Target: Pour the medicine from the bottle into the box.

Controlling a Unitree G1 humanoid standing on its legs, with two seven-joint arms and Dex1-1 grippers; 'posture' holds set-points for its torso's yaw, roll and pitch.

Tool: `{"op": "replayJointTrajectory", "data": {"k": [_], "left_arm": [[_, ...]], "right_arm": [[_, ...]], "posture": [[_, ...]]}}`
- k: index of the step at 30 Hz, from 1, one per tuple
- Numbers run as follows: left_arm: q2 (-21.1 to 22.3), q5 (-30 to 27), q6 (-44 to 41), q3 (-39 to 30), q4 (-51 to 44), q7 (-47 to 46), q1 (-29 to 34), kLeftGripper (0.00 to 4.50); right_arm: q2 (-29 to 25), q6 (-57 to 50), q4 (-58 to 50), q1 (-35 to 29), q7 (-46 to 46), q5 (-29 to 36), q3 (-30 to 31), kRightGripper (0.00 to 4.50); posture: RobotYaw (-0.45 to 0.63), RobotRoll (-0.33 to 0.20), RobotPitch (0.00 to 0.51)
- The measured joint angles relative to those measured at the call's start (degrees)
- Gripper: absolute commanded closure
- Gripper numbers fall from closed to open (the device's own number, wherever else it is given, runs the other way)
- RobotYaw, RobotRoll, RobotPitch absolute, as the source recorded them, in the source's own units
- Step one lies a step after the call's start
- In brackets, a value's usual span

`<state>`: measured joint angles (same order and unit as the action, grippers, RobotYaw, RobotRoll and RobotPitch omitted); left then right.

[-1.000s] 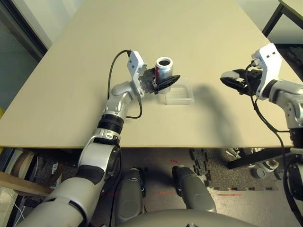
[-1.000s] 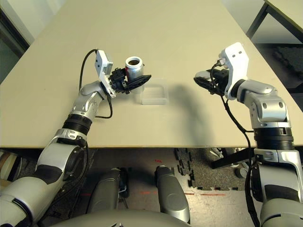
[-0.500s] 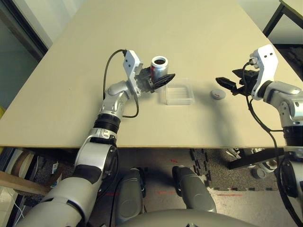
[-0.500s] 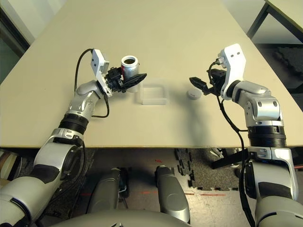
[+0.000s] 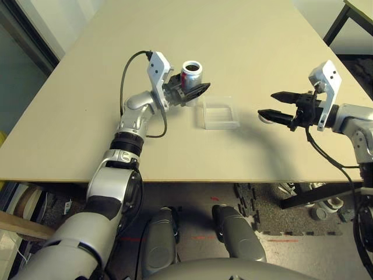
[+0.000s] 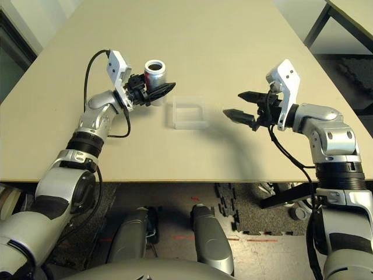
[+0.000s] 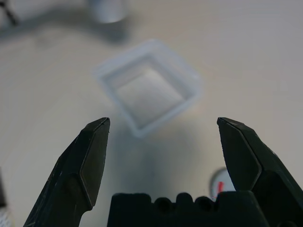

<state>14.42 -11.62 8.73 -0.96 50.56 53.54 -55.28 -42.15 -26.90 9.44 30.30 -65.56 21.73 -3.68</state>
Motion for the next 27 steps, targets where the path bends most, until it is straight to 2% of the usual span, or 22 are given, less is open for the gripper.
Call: {"op": "replayJointTrajectory", "data": {"k": [4,10,14,18,19,23,27], "left_arm": [[2.36,6.75,2.22,3.64,2.71,-3.79,-2.57,1.78],[4.22,23.4,13.01,13.87,6.86,-18.05,-5.48,1.78],[6.32,42.1,22.4,27.32,9.41,-34.33,-10.98,1.78],[6.89,61.3,25.73,41.67,11.98,-53.36,-17.67,1.78],[6.56,64.38,26.17,44.26,12.85,-56.62,-18.52,1.78],[4.19,74.48,26.73,53.18,17.86,-66.5,-20.83,1.78],[2.77,80.55,26.5,58.58,20.65,-72.9,-24.82,1.78]], "right_arm": [[0.45,0.72,-0.01,-0.07,-0.75,-0.07,0.95,0.0],[1.37,1.22,0.0,-0.06,-0.73,-0.27,1.23,0.0],[2.06,1.2,-0.01,-0.07,-0.74,-0.21,1.25,0.0],[2.63,-0.57,-0.53,-0.13,-0.68,1.31,1.12,0.0],[2.71,-1.06,-0.75,-0.14,-0.59,1.76,1.08,0.0],[2.75,-2.75,-2.37,-0.43,-0.01,2.9,0.62,0.0],[2.54,-3.95,-3.59,-1.62,0.02,4.04,0.5,0.0]], "posture": [[-0.28,0.0,0.114],[-0.28,0.0,0.105],[-0.28,0.0,0.1],[-0.28,0.0,0.1],[-0.29,0.0,0.1],[-0.29,0.0,0.103],[-0.29,0.0,0.107]]}}
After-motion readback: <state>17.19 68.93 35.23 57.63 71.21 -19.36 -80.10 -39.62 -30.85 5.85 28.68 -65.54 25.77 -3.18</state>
